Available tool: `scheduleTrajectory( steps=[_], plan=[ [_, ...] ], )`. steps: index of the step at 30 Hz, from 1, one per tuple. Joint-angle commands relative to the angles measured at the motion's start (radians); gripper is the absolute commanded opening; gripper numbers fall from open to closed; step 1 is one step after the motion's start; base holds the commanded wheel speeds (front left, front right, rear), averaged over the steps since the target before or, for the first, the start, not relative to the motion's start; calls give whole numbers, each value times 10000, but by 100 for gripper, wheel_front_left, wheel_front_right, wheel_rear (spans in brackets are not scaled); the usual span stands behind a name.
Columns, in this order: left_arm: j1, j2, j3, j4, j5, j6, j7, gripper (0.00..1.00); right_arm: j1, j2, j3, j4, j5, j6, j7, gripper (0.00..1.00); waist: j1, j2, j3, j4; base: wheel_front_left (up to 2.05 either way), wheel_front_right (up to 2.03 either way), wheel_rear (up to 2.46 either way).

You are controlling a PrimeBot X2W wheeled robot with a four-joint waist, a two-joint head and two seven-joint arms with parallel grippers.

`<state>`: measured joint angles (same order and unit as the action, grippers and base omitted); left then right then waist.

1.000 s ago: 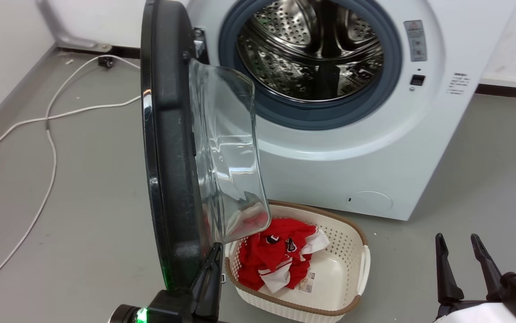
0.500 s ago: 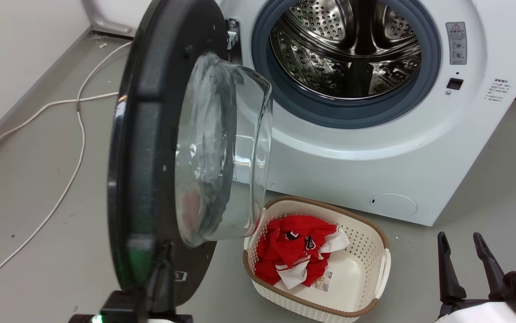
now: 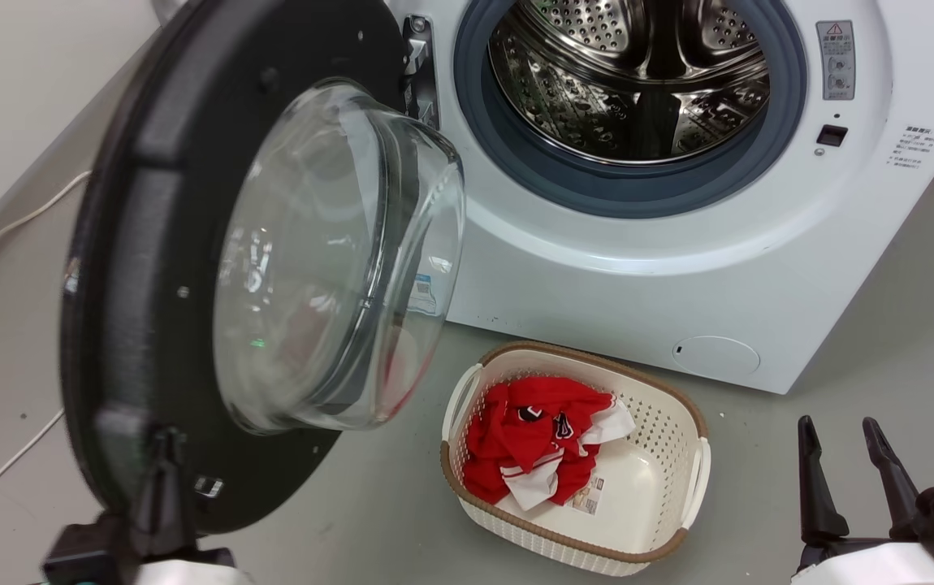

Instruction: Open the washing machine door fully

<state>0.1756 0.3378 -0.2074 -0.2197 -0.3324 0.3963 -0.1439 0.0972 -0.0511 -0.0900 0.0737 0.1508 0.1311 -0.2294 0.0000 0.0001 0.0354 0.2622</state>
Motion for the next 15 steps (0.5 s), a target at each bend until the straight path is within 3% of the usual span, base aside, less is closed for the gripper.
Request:
scheduleTrajectory(
  steps=[1, 15],
  plan=[
    [6, 152, 394, 79, -185, 114, -105, 0, -111, 16, -32, -17, 71, -7, -15, 100, 0, -1, 82, -18, 0, 0, 0],
    [-1086, 817, 1985, 1303, -1404, -258, -97, 0, -418, 18, -128, -281, -211, -7, 162, 100, 0, -1, 767, -127, 0, 0, 0]
  ],
)
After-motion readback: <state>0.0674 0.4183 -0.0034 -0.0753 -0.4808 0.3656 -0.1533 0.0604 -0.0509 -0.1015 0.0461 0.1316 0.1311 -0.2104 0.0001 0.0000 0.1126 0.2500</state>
